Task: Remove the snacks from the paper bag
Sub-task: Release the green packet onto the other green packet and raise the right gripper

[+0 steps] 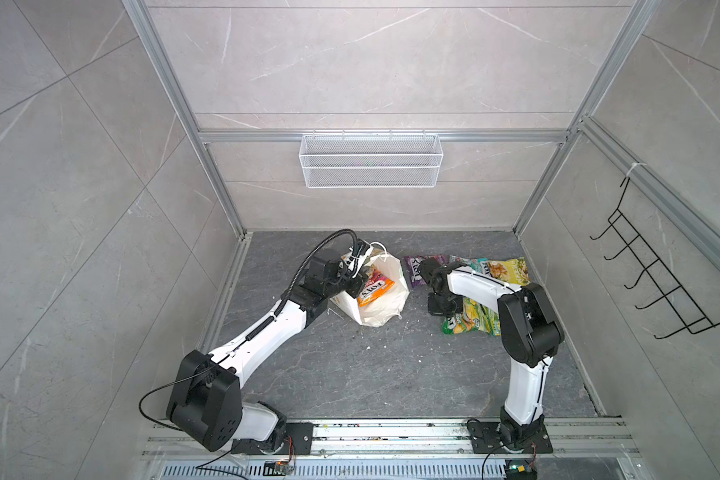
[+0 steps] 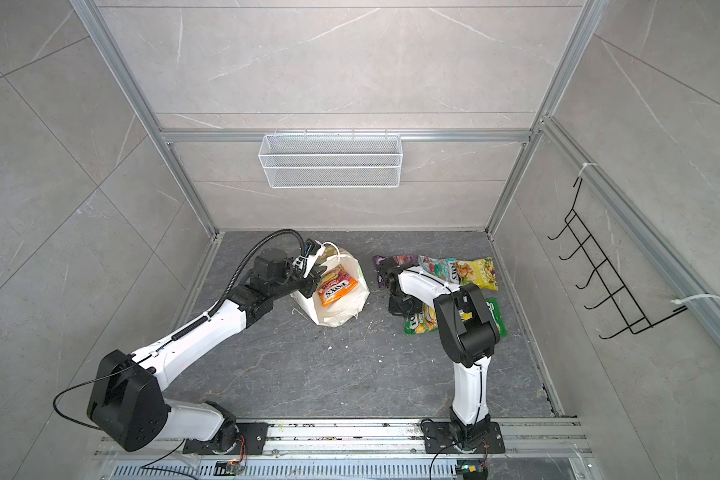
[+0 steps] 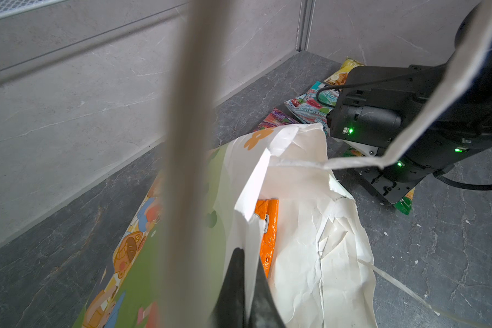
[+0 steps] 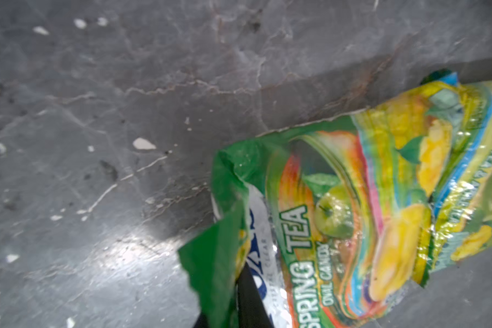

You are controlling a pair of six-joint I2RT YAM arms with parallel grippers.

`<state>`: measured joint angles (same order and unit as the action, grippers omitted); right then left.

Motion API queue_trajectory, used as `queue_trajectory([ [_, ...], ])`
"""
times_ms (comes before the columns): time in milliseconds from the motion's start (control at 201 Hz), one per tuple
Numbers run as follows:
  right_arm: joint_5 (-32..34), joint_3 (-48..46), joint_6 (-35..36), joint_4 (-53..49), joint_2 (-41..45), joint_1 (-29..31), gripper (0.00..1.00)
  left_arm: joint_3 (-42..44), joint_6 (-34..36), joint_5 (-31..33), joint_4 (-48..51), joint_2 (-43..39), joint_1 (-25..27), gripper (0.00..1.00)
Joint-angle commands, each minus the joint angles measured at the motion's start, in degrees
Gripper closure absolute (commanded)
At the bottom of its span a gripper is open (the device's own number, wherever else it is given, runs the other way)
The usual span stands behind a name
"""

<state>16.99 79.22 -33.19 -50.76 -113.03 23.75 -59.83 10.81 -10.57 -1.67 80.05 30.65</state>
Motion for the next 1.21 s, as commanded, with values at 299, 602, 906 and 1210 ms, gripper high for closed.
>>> queue_trajectory([
  [299,4.4,-1.5,0.5,1.4,1.1,-3.5,0.86,0.0,0.7,0.9,-2.1,-3.3,0.0,1.00],
  [602,6.1,-0.6,3.3,-0.2,1.7,-4.0,0.84,0.1,0.8,1.2,-2.1,-3.6,-0.1,1.00],
  [906,8.4,1.4,5.7,-2.9,2.3,-4.2,0.71,0.1,0.9,1.4,-2.0,-4.1,-0.1,1.00],
  [1210,2.0,2.3,12.5,0.0,12.4,-4.2,0.47,-0.7,0.7,1.1,-1.7,-2.6,0.0,1.00],
])
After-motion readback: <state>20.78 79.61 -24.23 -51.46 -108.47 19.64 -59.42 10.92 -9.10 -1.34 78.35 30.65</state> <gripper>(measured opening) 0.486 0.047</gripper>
